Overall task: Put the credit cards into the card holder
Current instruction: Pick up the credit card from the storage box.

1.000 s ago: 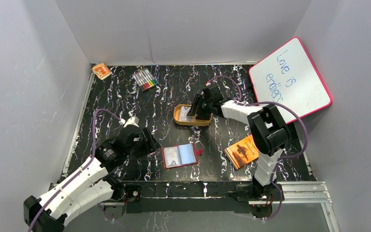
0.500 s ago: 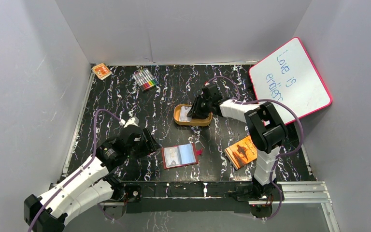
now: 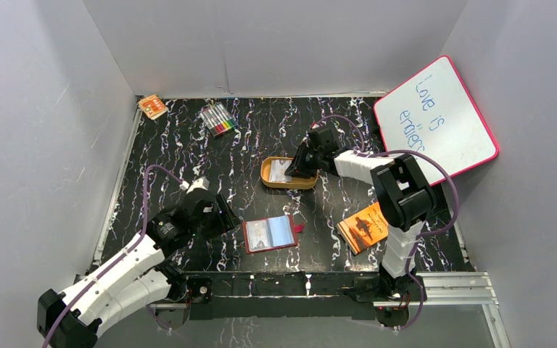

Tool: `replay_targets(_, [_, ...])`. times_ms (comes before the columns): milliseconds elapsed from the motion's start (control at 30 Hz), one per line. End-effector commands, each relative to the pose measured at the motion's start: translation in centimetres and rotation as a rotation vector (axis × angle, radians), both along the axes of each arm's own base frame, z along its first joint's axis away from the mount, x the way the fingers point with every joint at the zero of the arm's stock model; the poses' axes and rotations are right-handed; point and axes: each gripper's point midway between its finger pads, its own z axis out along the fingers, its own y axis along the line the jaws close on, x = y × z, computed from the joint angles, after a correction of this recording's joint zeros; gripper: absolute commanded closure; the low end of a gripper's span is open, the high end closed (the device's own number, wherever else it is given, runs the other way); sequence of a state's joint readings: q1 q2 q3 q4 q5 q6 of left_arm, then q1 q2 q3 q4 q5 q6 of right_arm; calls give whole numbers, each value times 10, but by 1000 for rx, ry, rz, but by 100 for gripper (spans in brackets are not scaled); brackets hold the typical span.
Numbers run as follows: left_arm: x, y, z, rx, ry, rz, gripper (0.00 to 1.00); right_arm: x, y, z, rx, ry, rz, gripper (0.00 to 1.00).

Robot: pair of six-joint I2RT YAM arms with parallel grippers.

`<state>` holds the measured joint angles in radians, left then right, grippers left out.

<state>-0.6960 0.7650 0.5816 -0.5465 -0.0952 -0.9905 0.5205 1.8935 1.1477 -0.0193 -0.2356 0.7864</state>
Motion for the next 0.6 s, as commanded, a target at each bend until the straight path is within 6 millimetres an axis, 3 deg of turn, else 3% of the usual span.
replay_targets(0, [0,1,-3,-1,8,7,43,1,-6,16,12,-43,-7,70])
replay_targets(300, [-1,0,-5,1,14,6,43,-1,-10,21,20,-45,-11,79])
replay_targets(567, [0,1,-5,11,11,2,43,-3,-17,30,34,-59,-17,93])
